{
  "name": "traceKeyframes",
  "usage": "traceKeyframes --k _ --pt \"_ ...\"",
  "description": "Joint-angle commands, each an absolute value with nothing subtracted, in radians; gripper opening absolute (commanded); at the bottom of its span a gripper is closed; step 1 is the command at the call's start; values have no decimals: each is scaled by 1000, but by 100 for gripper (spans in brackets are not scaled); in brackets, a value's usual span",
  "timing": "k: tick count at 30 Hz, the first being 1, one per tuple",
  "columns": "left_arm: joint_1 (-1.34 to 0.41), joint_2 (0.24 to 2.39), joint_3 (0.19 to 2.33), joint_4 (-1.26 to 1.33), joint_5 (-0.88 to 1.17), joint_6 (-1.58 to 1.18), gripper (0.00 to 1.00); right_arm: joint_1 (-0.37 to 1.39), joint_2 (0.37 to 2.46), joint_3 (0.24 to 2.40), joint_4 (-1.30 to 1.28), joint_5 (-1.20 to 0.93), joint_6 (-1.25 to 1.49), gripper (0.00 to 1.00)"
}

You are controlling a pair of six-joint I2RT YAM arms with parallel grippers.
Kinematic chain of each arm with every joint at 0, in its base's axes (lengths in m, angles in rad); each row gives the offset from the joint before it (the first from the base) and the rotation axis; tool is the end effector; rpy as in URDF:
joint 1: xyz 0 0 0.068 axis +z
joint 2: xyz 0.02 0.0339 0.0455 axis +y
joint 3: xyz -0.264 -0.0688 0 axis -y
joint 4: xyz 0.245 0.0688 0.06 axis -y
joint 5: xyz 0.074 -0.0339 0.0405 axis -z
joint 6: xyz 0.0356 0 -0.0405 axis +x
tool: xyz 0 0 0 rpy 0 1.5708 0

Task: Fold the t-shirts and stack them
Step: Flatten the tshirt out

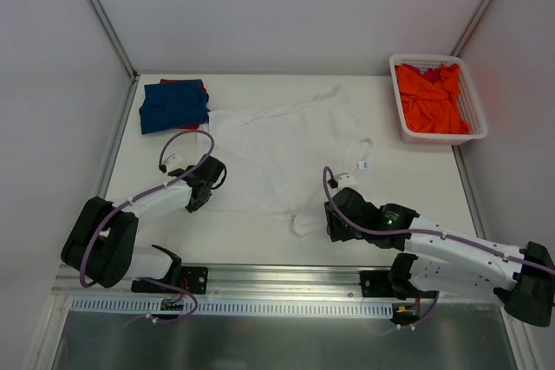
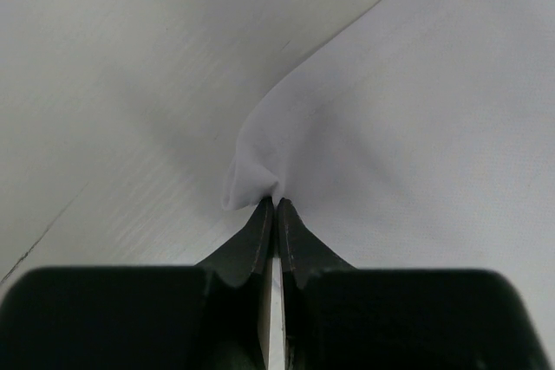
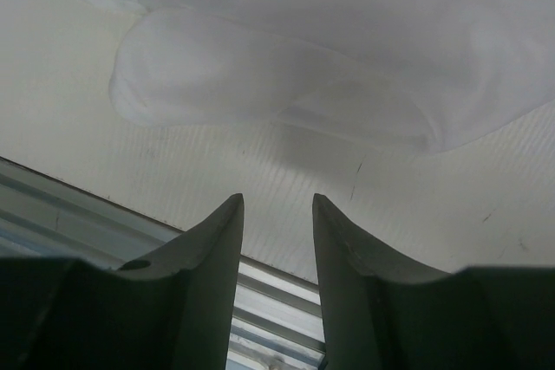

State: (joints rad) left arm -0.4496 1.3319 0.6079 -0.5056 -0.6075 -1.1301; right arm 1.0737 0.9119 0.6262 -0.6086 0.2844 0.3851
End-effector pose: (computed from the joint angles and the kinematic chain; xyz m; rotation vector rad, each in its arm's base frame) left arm 0.2028 -0.0753 0.1554 -0.9491 2.2816 0.2425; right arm 0.0937 0.1518 0.2264 -0.7072 2.3360 0.3112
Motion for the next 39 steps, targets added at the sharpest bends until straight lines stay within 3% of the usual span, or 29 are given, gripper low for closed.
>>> traceKeyframes --k 1,18,39 --pt "-437 1336 617 -534 -617 -1127 0 1086 962 604 -526 273 416 40" --pt "-437 1324 614 -532 -618 -1123 0 1104 1268 649 -331 264 333 38" --pt "-437 1335 618 -532 -617 -1115 0 1101 1384 739 -304 284 267 42"
